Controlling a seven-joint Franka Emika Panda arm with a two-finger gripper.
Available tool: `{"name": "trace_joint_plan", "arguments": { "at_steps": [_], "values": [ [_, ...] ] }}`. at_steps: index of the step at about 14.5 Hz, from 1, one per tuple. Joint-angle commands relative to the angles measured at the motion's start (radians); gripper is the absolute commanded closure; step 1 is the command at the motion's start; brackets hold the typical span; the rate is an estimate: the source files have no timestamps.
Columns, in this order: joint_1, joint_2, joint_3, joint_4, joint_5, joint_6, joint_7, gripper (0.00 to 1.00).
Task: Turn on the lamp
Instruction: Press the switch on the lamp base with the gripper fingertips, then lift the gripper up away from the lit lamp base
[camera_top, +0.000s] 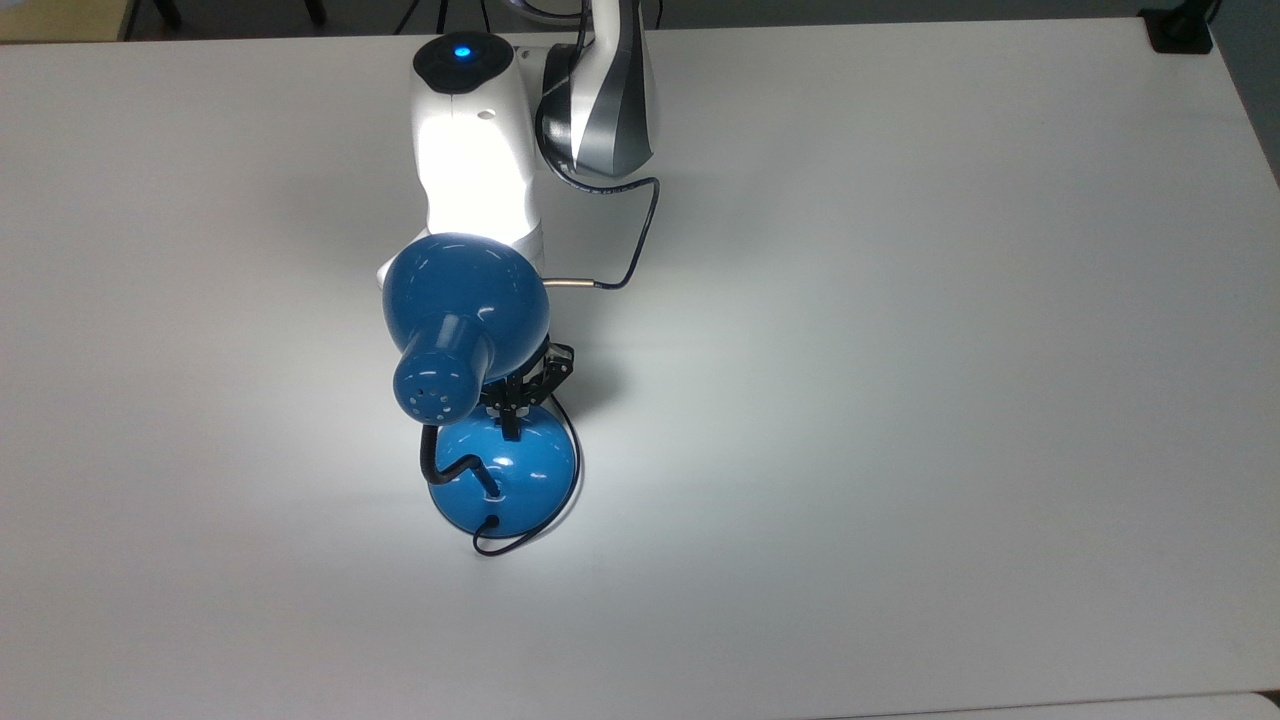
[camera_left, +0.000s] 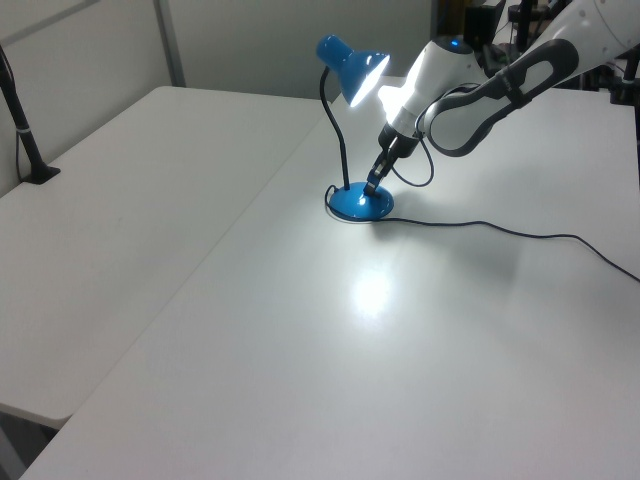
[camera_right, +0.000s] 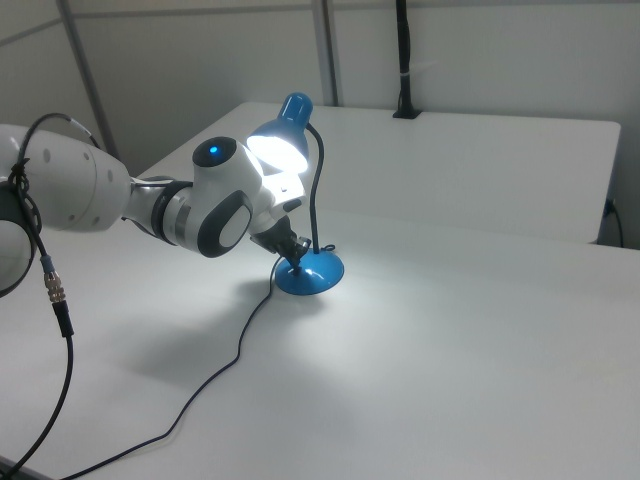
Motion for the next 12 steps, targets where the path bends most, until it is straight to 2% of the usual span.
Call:
{"name": "trace_joint_plan", "arguments": {
  "at_steps": [1, 3, 6, 8, 12],
  "values": [
    [0.017, 0.027, -0.006, 0.013, -0.009, 0.016, 0.023, 1.0],
    [0.017, -0.024, -0.006, -0.003, -0.004, 0.002, 0.023, 1.0],
    [0.012, -0.155, -0.005, -0.108, -0.001, -0.07, 0.04, 1.0],
    [0.007, -0.287, -0.006, -0.188, -0.001, -0.188, 0.047, 1.0],
    [0.003, -0.436, -0.008, -0.156, -0.009, -0.546, 0.138, 1.0]
  ]
}}
